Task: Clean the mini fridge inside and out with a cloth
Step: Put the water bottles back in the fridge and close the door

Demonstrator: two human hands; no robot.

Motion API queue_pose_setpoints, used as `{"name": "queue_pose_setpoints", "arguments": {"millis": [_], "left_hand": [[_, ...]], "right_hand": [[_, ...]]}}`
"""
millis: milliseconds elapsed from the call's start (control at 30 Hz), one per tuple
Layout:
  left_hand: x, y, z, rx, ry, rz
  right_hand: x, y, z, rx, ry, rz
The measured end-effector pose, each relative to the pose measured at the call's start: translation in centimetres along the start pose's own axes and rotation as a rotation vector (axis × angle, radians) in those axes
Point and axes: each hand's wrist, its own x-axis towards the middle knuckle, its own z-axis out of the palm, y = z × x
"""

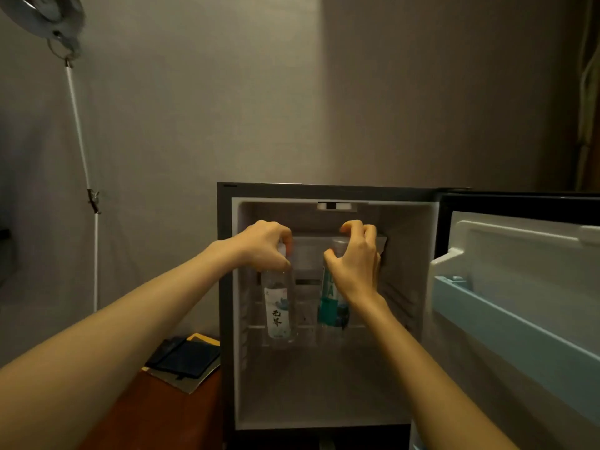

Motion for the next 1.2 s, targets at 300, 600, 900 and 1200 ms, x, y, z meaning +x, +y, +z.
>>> {"name": "queue_pose_setpoints", "arguments": {"millis": [300, 600, 900, 1200], "left_hand": [[1.5, -0.6, -0.9, -0.012, 0.109, -0.039], [3.9, -2.5, 0.9, 0.026, 0.053, -0.126], [5.0, -2.6, 3.0, 0.094, 0.100, -0.165], [2.2, -2.6, 6.0, 0.228, 0.440, 0.004]], "right_hand": [[1.1, -1.4, 2.1, 0.058, 0.065, -0.029], [2.3, -0.6, 5.7, 0.151, 0.062, 0.068], [2.5, -0.1, 7.2, 0.240, 0.041, 0.046], [2.9, 0.2, 7.7, 0.159, 0.008, 0.026]]}}
